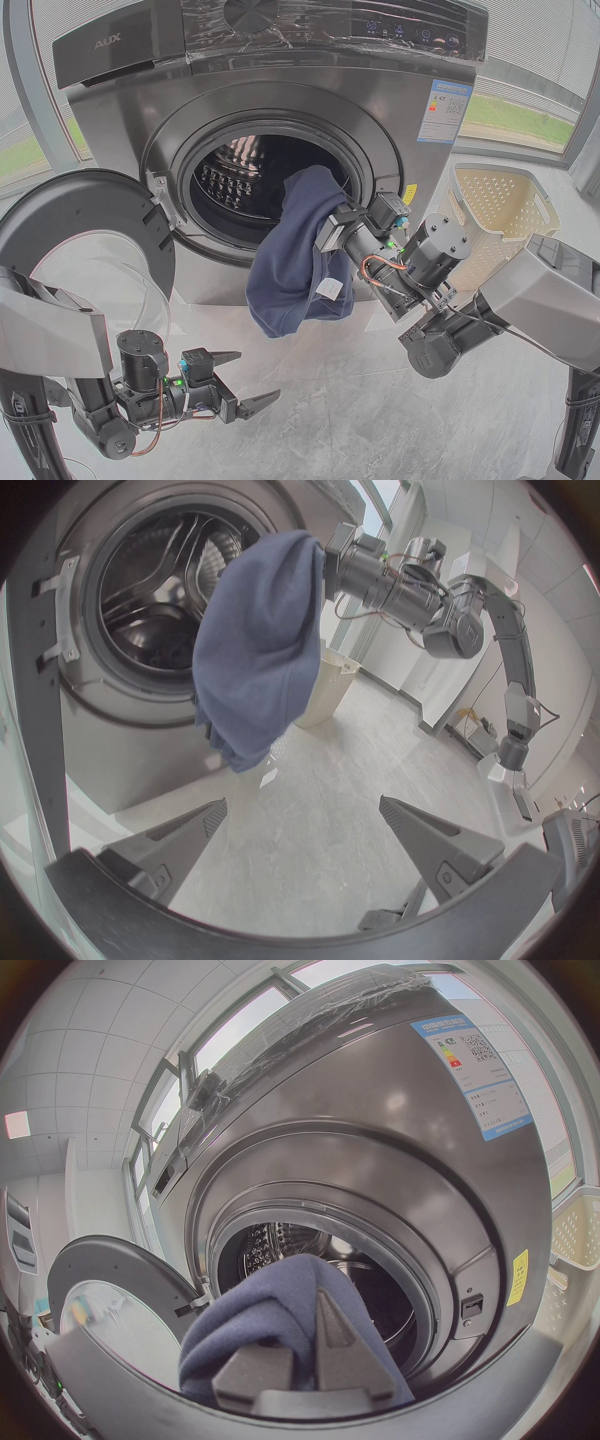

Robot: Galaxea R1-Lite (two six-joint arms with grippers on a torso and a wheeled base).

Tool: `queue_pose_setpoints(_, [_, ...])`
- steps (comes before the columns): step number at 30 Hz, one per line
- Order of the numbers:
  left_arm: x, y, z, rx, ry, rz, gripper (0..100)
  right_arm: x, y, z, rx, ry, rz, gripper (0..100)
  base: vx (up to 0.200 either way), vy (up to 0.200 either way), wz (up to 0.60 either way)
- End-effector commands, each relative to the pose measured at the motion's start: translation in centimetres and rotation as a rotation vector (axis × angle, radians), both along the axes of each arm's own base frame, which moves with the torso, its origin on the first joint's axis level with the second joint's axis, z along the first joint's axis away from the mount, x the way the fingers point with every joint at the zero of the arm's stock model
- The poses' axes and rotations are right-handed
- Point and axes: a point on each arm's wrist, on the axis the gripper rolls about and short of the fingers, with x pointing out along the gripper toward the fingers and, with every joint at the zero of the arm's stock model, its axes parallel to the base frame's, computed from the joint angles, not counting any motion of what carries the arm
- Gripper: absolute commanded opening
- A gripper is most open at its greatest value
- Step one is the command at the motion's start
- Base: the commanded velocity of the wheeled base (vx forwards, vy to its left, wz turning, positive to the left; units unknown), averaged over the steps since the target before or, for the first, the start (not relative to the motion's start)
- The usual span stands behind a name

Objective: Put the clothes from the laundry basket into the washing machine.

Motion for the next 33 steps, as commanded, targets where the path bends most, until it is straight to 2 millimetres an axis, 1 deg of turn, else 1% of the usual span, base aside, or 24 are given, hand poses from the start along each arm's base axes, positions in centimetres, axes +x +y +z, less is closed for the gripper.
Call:
queue_pose_setpoints(1, [0.3,-1.0,3.2,-0.073,-0.123,-0.02,100,-0.2,0.4,-0.5,-0.003,0.016,-0.01,0,0.0,0.0,0.0])
queue_pose_setpoints(5, [0.5,-2.2,5.8,-0.151,-0.206,-0.049,100,0.1,0.7,-1.5,-0.018,0.034,-0.008,0,0.0,0.0,0.0])
queue_pose_setpoints(6, [0.6,-2.5,6.2,-0.167,-0.214,-0.051,100,0.1,0.7,-1.5,-0.018,0.034,-0.008,0,0.0,0.0,0.0])
queue_pose_setpoints(9, [2.0,-3.4,6.8,-0.196,-0.255,-0.026,100,0.1,0.9,-1.5,-0.018,0.034,-0.005,0,0.0,0.0,0.0])
queue_pose_setpoints(11, [3.1,-4.0,6.4,-0.197,-0.264,0.003,100,-0.1,1.2,-1.8,-0.022,0.038,0.004,0,0.0,0.0,0.0])
queue_pose_setpoints(12, [3.2,-4.1,6.4,-0.199,-0.267,0.006,100,-0.1,1.2,-1.8,-0.022,0.039,0.003,0,0.0,0.0,0.0])
queue_pose_setpoints(14, [4.5,-4.9,5.8,-0.201,-0.275,0.018,100,-0.4,1.5,-1.8,-0.023,0.04,0.012,0,0.0,0.0,0.0])
queue_pose_setpoints(16, [5.1,-5.2,5.4,-0.199,-0.272,0.019,100,-0.5,1.6,-1.8,-0.023,0.04,0.017,0,0.0,0.0,0.0])
queue_pose_setpoints(17, [5.8,-5.6,4.7,-0.192,-0.269,0.019,100,-0.6,1.8,-1.7,-0.022,0.039,0.021,0,0.0,0.0,0.0])
queue_pose_setpoints(18, [6.2,-5.9,4.4,-0.196,-0.269,0.019,100,-0.7,1.8,-1.6,-0.021,0.037,0.023,0,0.0,0.0,0.0])
queue_pose_setpoints(19, [6.5,-6.0,4.3,-0.197,-0.271,0.019,100,-0.7,1.8,-1.6,-0.021,0.037,0.023,0,0.0,0.0,0.0])
queue_pose_setpoints(24, [9.0,-7.1,3.4,-0.209,-0.307,0.061,100,-1.6,2.4,-1.2,-0.013,0.036,0.04,0,0.0,0.0,0.0])
queue_pose_setpoints(28, [10.1,-7.6,2.8,-0.215,-0.319,0.082,100,-2.4,3.1,-1.3,-0.012,0.043,0.053,0,0.0,0.0,0.0])
queue_pose_setpoints(33, [11.3,-8.0,2.7,-0.228,-0.344,0.114,100,-3.3,3.9,-1.5,-0.017,0.048,0.079,0,0.0,0.0,0.0])
